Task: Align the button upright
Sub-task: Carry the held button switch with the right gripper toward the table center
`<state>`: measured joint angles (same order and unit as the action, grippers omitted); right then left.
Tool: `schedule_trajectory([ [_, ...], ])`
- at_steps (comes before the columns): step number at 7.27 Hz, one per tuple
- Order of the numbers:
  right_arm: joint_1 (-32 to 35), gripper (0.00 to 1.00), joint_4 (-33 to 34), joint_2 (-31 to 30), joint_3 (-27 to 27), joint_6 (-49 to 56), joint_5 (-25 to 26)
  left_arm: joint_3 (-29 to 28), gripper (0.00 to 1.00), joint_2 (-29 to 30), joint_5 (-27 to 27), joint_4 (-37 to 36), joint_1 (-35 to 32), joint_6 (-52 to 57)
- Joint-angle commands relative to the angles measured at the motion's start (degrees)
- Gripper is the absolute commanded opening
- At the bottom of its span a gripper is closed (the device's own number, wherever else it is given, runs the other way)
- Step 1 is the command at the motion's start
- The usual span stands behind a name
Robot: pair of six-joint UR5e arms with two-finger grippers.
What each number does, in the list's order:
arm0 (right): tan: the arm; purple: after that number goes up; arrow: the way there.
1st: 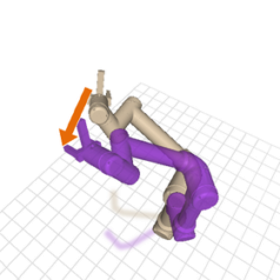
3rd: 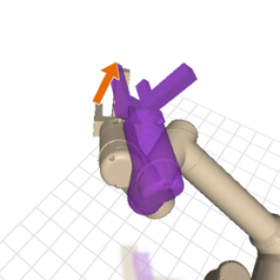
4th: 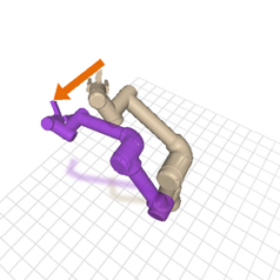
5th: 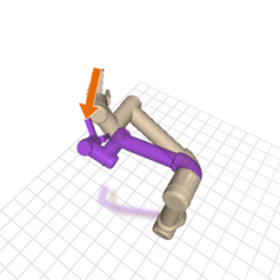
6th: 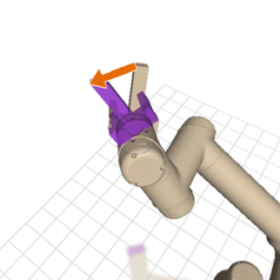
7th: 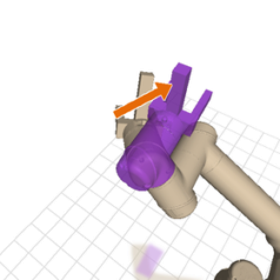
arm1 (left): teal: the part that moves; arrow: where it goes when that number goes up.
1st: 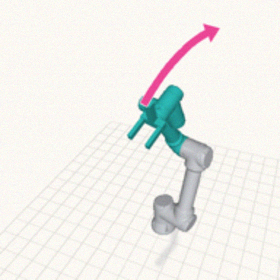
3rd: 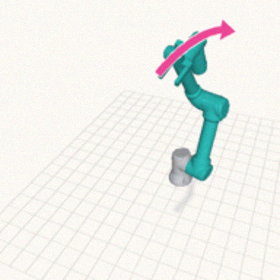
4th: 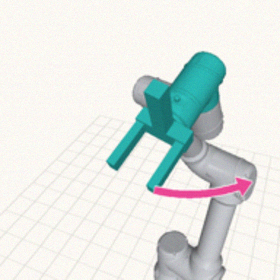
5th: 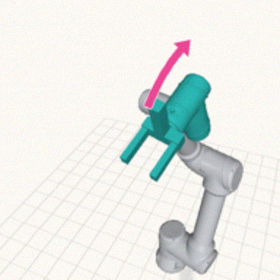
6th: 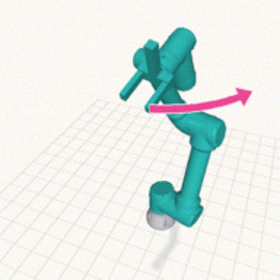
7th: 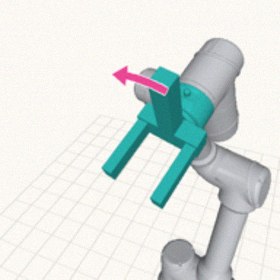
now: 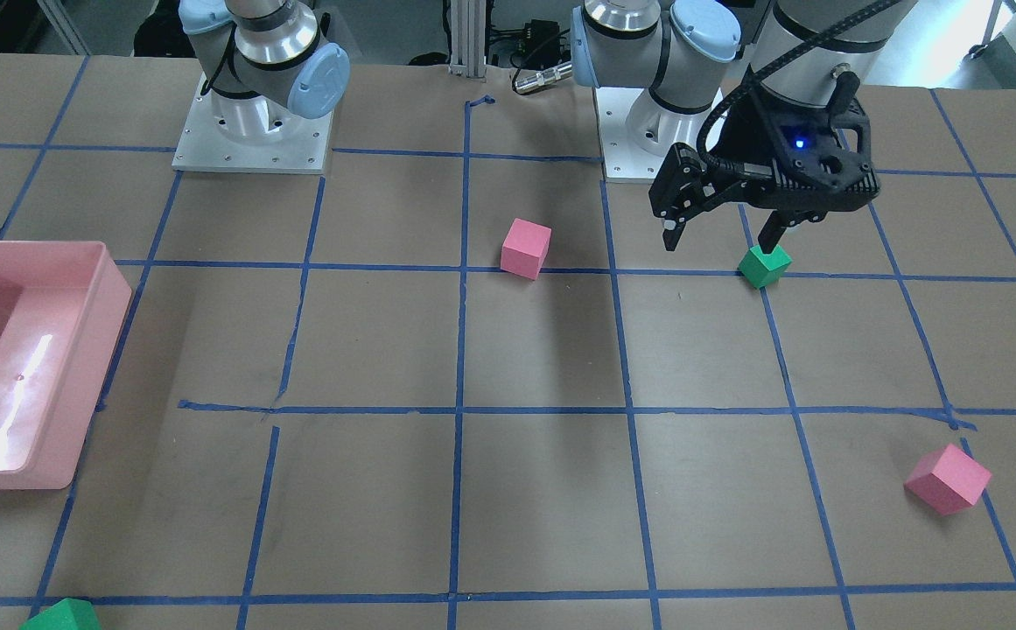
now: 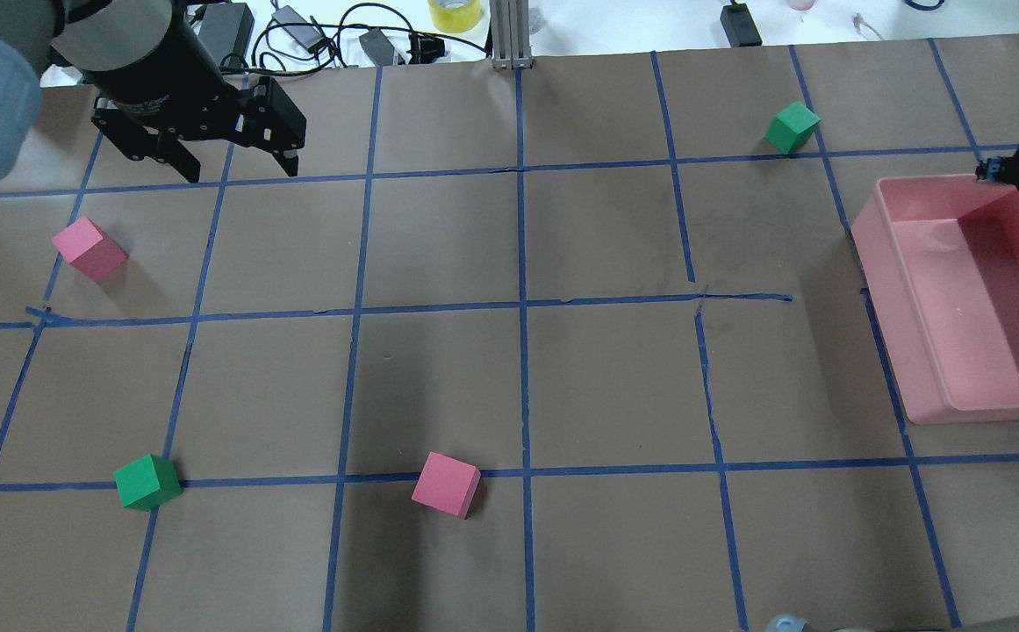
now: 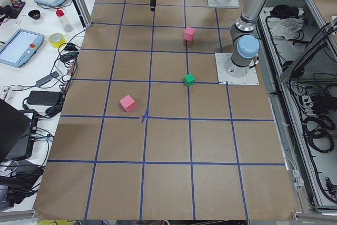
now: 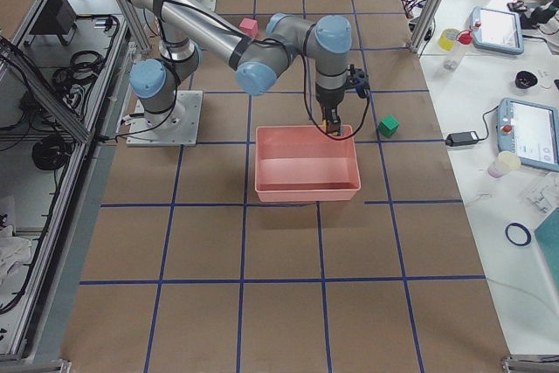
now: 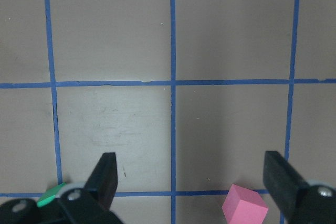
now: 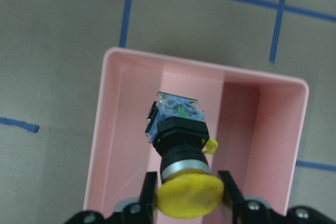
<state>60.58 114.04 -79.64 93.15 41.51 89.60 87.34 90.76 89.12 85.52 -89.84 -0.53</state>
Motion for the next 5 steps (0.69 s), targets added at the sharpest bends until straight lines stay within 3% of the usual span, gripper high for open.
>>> schedule_trajectory([
  [1, 9.08, 0.00, 9.86, 1.50, -0.07, -0.20, -0.48, 0.02, 1.00, 0.03, 0.09, 0.00, 0.02, 0.00],
  [3, 18.21, 0.00, 19.25, 4.39, 0.10, -1.85, -2.14, 0.02, 1.00, -0.06, 0.18, 0.00, 0.02, 0.00],
  [5, 27.27, 0.00, 24.03, 7.12, 0.02, -4.84, -5.40, 0.02, 1.00, 0.03, 0.00, 0.00, 0.54, 0.00],
])
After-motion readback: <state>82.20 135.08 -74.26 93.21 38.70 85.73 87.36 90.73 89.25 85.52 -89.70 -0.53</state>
